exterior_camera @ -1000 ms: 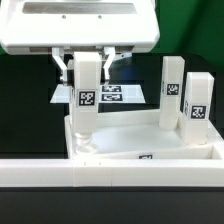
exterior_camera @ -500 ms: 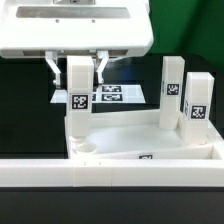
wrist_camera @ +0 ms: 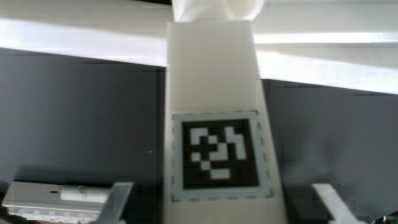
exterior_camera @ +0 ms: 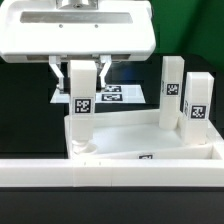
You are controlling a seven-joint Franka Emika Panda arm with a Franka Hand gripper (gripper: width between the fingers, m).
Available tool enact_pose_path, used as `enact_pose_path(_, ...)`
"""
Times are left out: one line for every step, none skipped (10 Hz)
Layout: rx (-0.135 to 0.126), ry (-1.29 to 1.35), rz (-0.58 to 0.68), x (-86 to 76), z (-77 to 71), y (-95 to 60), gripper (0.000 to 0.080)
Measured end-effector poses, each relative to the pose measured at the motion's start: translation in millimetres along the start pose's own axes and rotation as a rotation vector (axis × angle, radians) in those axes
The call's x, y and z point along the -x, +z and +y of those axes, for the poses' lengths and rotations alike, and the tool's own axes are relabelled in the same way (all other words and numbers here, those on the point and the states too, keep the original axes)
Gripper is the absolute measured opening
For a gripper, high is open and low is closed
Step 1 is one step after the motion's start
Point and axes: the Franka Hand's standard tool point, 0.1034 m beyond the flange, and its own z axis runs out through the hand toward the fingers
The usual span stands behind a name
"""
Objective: Assemble desk
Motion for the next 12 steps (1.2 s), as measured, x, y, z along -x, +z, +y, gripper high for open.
enact_pose_path(-0.001, -0.001, 0.000, -0.1, -0.7, 0.1, 0.0291)
enact_pose_path(0.000, -0.001, 0.001, -0.2, -0.8, 0.2, 0.0290)
enact_pose_path(0.000, -0.001, 0.003, -0.3, -1.2, 0.2, 0.0290)
enact_pose_path(0.000, -0.002, 0.003, -0.4, -1.9, 0.1, 0.0290)
enact_pose_path(-0.001, -0.002, 0.003, -0.2, -2.0, -0.1, 0.0290)
enact_pose_path(-0.001, -0.001, 0.002, -0.2, -1.9, 0.0, 0.0291)
enact_pose_path(-0.001, -0.001, 0.002, -0.1, -1.9, 0.0, 0.0291)
enact_pose_path(0.000, -0.001, 0.002, -0.1, -1.9, 0.0, 0.0291)
enact_pose_path(0.003, 0.001, 0.004, 2.1, -1.7, -2.1, 0.0291)
enact_pose_path(0.003, -0.005, 0.000, 5.1, -4.1, -5.6, 0.0291)
enact_pose_path(0.004, -0.007, 0.001, 5.2, -4.4, -8.1, 0.0291)
enact_pose_path(0.004, -0.007, 0.000, 5.7, -4.0, -7.9, 0.0291)
